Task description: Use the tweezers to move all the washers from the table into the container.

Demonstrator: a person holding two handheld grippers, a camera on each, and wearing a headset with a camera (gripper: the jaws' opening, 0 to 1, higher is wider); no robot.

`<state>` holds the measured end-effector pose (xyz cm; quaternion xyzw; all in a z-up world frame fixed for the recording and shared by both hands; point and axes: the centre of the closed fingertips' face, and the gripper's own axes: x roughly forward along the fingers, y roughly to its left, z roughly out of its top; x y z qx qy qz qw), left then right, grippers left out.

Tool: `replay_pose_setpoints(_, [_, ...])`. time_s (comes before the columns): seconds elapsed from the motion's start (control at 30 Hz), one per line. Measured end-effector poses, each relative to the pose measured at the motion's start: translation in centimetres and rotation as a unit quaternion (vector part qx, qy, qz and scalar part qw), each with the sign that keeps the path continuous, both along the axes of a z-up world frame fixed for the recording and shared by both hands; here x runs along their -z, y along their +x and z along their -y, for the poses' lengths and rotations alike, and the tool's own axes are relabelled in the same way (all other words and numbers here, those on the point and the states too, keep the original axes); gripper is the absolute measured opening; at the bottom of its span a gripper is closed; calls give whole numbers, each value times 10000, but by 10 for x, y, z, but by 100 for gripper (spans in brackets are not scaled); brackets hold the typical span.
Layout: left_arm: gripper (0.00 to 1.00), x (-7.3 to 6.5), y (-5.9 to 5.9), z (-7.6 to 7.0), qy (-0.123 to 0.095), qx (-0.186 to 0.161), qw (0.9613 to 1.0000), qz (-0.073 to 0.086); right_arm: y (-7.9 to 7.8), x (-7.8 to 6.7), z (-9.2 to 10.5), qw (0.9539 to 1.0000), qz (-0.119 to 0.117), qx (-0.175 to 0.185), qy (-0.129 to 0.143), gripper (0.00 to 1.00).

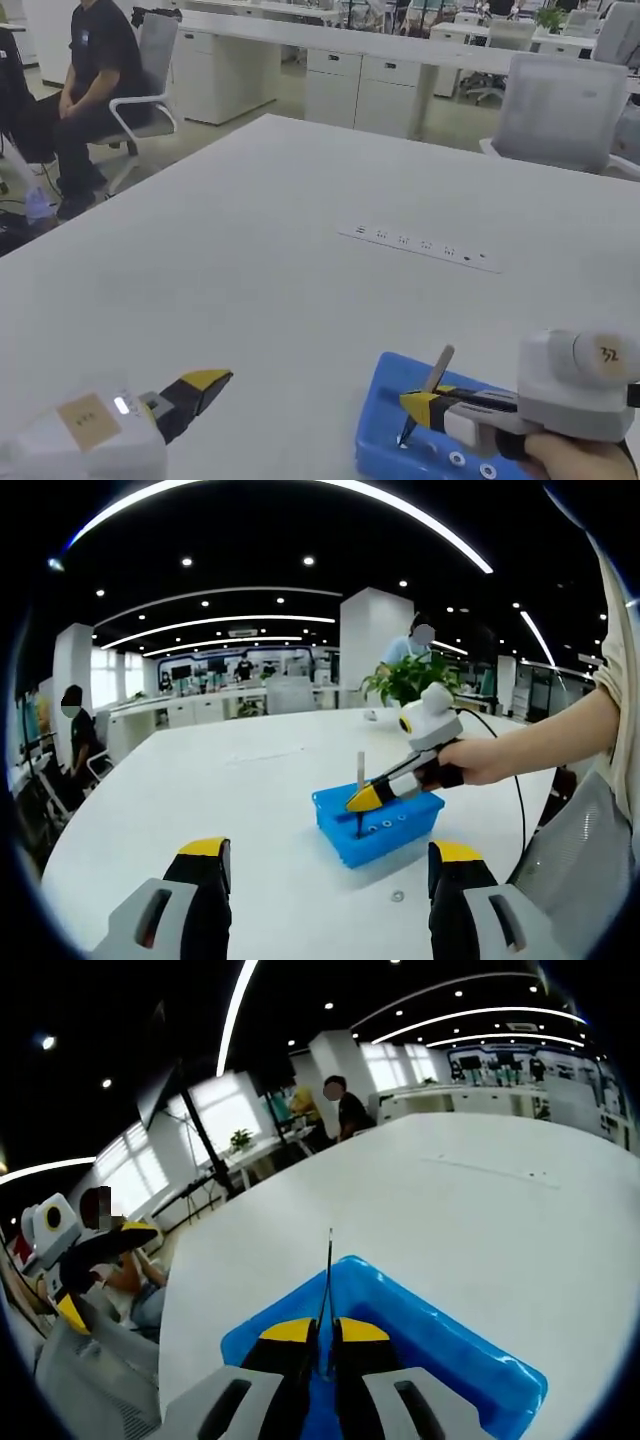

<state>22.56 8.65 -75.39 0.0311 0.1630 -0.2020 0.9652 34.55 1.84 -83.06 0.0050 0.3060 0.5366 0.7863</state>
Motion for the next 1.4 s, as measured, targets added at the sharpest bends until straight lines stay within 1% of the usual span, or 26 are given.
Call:
replay_pose_setpoints(0.07, [82, 0, 0, 0, -6, 3, 10000, -3, 0, -2, 1, 10000, 73, 10, -19, 4])
replay_pose_setpoints(0.23, [82, 0, -1, 1, 3, 20, 10000, -4, 0, -12, 1, 9998, 130, 53, 116, 4])
replay_pose_setpoints(0.37, [82, 1, -1, 1, 3, 37, 10000, -11, -1, -24, 1, 9995, 201, 77, 244, 4])
replay_pose_setpoints(0.47, [82, 1, -2, 2, 8, 51, 10000, -21, -2, -33, 1, 9991, 262, 83, 332, 4])
replay_pose_setpoints(0.67, [82, 1, -2, 2, 5, 51, 10000, -16, -9, -44, 1, 9984, 329, 53, 457, 4])
replay_pose_setpoints(0.7, [82, 1, -2, 2, 0, 48, 10000, -16, -10, -46, 1, 9983, 324, 50, 473, 4])
replay_pose_setpoints(0.73, [82, 1, -2, 2, 1, 48, 10000, -17, -11, -49, 1, 9980, 255, 83, 571, 4])
replay_pose_setpoints(0.77, [82, 1, -2, 2, 0, 47, 10000, -18, -12, -51, 1, 9978, 234, 88, 615, 4])
replay_pose_setpoints(0.87, [82, 1, -2, 3, 7, 50, 10000, -20, -16, -56, 1, 9975, 259, 65, 657, 4])
replay_pose_setpoints(1.0, [81, 1, -2, 2, -1, 45, 10000, -20, -22, -60, 1, 9969, 177, 53, 771, 4])
replay_pose_setpoints(1.1, [81, 1, -1, 2, -10, 40, 10000, -12, -27, -60, 2, 9966, 112, 31, 815, 4])
replay_pose_setpoints(1.27, [81, 1, -1, 2, -9, 45, 10000, -9, -36, -59, 0, 9957, -76, -23, 921, 4])
replay_pose_setpoints(1.4, [81, 0, -1, 1, -34, 13, 10000, 2, -48, -56, -4, 9952, -189, -147, 948, 4])
